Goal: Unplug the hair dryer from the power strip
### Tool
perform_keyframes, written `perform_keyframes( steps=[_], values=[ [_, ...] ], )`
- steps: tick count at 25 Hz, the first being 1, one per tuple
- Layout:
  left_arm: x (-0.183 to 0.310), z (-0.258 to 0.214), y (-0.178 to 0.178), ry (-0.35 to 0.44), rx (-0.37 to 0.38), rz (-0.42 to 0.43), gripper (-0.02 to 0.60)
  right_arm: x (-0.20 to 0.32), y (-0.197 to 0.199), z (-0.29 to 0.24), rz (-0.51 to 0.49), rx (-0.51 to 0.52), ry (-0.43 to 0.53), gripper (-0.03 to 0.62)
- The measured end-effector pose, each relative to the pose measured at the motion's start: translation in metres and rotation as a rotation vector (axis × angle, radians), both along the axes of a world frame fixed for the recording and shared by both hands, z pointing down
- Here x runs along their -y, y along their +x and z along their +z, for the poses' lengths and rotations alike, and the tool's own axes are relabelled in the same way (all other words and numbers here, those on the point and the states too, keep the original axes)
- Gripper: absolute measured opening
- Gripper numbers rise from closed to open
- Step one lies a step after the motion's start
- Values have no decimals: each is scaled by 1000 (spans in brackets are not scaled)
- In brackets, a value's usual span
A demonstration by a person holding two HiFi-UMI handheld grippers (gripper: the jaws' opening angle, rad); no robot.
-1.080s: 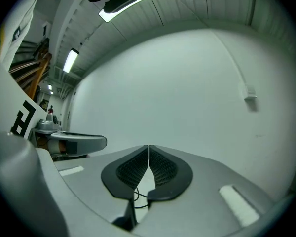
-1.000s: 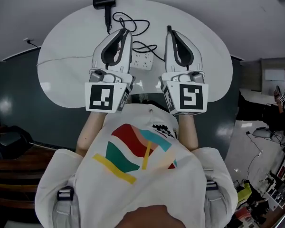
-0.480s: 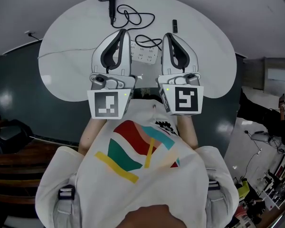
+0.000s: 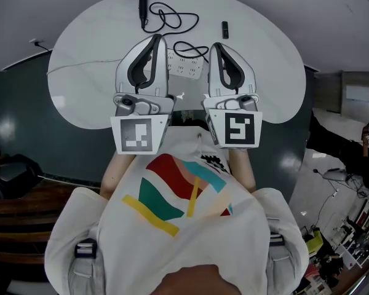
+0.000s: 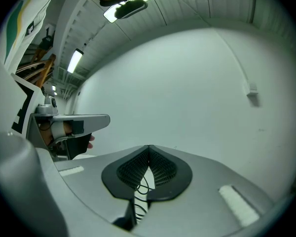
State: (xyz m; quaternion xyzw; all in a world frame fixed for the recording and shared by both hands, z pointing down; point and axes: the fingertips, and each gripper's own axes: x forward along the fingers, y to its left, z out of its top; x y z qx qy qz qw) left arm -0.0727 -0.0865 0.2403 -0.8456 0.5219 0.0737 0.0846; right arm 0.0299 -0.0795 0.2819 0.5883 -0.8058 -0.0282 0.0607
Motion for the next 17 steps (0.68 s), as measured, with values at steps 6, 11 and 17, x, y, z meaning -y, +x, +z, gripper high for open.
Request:
perform_keyframes(
  steps=[6, 11, 17],
  values=[
    [0, 6, 6, -15, 16, 6, -2, 1, 4, 3, -3, 4, 3, 14],
    [1, 11, 5, -56, 17, 3, 0, -1, 1, 1, -6, 12, 6, 14],
    [6, 16, 5, -87, 20, -1, -2, 1, -1, 1, -9, 3, 7, 14]
  ],
)
